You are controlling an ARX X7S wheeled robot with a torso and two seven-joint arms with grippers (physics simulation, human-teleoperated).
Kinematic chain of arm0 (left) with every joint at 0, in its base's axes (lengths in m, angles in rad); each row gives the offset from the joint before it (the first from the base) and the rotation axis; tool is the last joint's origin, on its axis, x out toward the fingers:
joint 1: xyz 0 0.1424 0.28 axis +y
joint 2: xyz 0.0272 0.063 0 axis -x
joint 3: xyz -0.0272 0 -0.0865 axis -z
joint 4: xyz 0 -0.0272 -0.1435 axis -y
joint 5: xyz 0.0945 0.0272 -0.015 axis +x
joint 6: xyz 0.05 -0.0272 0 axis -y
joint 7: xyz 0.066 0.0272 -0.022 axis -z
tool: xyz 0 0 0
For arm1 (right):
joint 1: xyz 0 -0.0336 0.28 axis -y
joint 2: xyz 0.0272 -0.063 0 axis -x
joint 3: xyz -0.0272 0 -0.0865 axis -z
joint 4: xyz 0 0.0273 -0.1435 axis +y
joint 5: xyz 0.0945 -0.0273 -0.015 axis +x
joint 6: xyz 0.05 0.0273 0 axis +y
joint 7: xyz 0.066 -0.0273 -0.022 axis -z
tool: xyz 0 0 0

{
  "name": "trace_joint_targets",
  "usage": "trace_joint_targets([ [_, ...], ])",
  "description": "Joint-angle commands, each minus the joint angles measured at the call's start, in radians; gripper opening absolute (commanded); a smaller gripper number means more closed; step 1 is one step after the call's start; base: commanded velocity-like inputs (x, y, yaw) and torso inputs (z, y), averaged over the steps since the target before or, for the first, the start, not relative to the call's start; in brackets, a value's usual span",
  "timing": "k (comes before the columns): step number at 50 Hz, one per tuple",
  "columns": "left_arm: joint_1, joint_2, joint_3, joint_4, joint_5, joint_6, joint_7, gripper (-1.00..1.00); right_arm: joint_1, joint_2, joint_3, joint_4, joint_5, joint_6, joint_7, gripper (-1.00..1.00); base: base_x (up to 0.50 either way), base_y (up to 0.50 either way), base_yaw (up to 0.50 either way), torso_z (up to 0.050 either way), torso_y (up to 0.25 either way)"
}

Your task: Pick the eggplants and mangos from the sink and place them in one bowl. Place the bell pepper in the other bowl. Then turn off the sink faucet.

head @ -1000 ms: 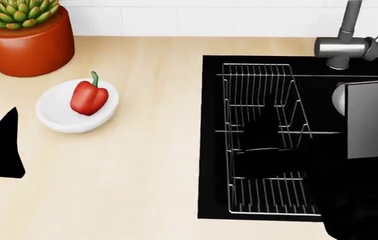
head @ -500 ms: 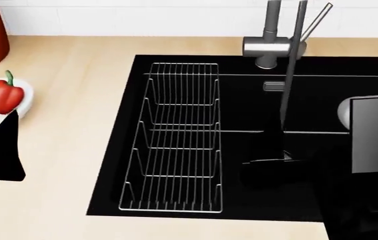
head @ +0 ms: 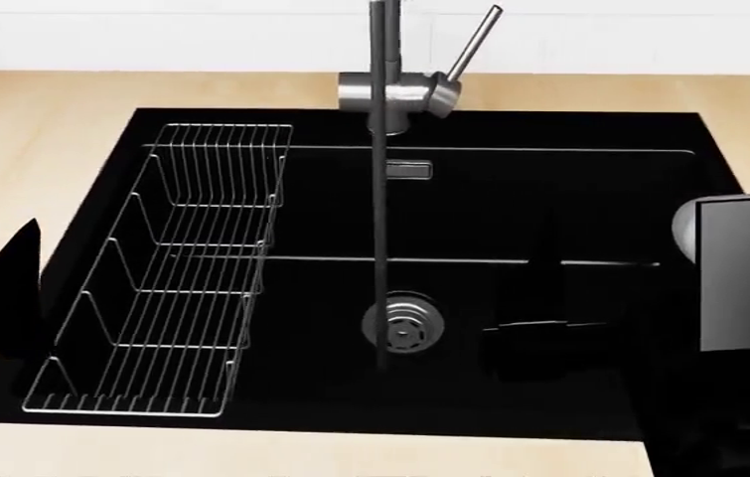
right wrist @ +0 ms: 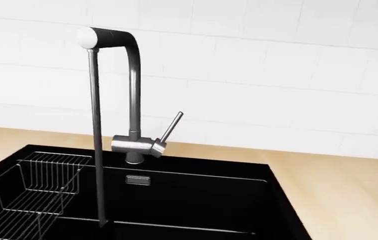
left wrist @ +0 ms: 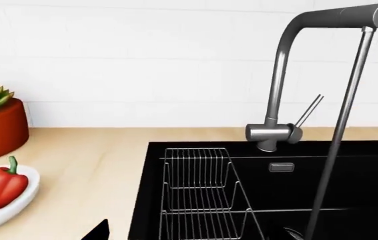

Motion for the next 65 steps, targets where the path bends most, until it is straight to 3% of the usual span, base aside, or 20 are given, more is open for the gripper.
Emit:
trace_joint_targets([
  [1, 0.002, 0.015, -0.018, -0.008, -0.005, 0.014, 0.016, 1.0, -0.002, -0.007, 0.006, -0.005, -0.01, 0.004, 0.005, 1.0, 0.0, -0.5, 0.0, 0.0, 0.0],
  [18, 0.017, 0.017, -0.019, 0.006, 0.008, 0.027, 0.017, 1.0, -0.024, -0.01, -0.008, -0.02, -0.07, -0.001, -0.001, 1.0, 0.05, -0.09, 0.0, 0.0, 0.0],
  [65, -0.008, 0.024, 0.0, -0.013, -0.002, -0.016, 0.002, 1.0, -0.046, -0.008, 0.008, -0.027, -0.088, -0.028, 0.012, 1.0, 0.32, 0.0, 0.0, 0.0, 0.0],
])
